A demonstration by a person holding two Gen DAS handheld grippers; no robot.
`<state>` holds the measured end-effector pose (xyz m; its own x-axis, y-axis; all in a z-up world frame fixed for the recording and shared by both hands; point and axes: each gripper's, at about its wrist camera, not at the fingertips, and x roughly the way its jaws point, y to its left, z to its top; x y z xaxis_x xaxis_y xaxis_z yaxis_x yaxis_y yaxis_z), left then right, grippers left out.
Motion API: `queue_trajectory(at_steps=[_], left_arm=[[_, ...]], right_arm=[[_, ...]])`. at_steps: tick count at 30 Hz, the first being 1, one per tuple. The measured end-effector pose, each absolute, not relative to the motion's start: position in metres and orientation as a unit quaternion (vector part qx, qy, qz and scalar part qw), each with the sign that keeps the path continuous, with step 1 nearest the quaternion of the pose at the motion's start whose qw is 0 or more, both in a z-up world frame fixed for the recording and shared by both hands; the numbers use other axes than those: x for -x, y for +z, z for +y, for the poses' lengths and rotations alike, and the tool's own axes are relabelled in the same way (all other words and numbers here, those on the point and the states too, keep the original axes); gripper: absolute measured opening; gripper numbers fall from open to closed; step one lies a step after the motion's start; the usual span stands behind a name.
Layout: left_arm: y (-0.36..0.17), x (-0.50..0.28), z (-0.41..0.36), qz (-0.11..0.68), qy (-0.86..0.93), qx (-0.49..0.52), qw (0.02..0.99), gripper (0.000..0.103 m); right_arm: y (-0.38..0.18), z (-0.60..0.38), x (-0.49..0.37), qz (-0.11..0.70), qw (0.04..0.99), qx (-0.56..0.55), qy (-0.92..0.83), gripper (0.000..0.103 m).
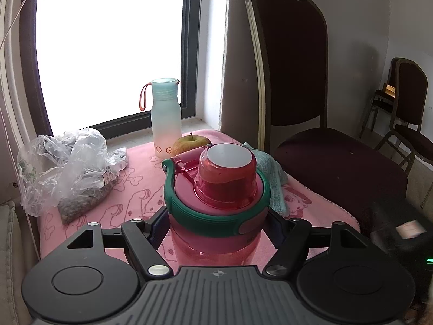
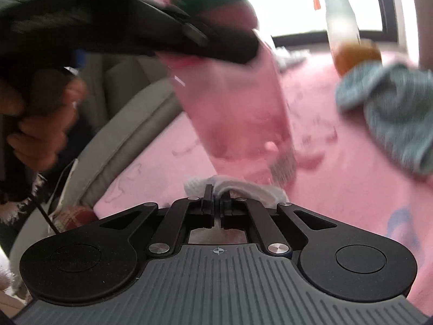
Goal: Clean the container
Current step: 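Wipe the pink bottle's base with the cloth in the right gripper while the left gripper holds it, then lower the pink bottle upright onto the table and open the left gripper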
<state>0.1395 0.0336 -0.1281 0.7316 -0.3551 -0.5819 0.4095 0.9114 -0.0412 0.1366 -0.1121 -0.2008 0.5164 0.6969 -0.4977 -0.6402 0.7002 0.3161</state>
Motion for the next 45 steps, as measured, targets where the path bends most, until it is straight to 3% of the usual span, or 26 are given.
queue_trajectory(at_steps=[6,11,16,23,28,33,45], left_arm=[[-0.128,-0.14,0.031,0.304,-0.201,-0.046,0.93,0.07],[-0.127,-0.139,0.028,0.306,-0.197,-0.048,0.93,0.07],[-0.125,-0.138,0.026,0.31,-0.189,-0.047,0.931,0.07],[-0.119,-0.126,0.023,0.31,-0.147,-0.031,0.939,0.071],[-0.105,-0.108,0.024,0.309,-0.122,-0.027,0.943,0.086],[-0.097,-0.082,0.033,0.299,-0.079,-0.026,0.951,0.095],[-0.133,-0.026,0.061,0.337,-0.015,0.053,0.94,0.095]], right_arm=[[-0.168,-0.083,-0.11,0.191,0.912,0.041,0.362,0.002],[-0.217,-0.078,-0.128,0.301,0.887,0.05,0.347,0.001],[-0.216,-0.096,-0.122,0.333,0.887,0.028,0.319,0.003],[-0.19,-0.132,-0.102,0.33,0.903,-0.018,0.276,0.01],[-0.177,-0.148,-0.096,0.329,0.912,-0.038,0.243,0.012],[-0.168,-0.154,-0.087,0.322,0.916,-0.046,0.235,0.015],[-0.166,-0.148,-0.096,0.3,0.926,-0.018,0.229,0.019]])
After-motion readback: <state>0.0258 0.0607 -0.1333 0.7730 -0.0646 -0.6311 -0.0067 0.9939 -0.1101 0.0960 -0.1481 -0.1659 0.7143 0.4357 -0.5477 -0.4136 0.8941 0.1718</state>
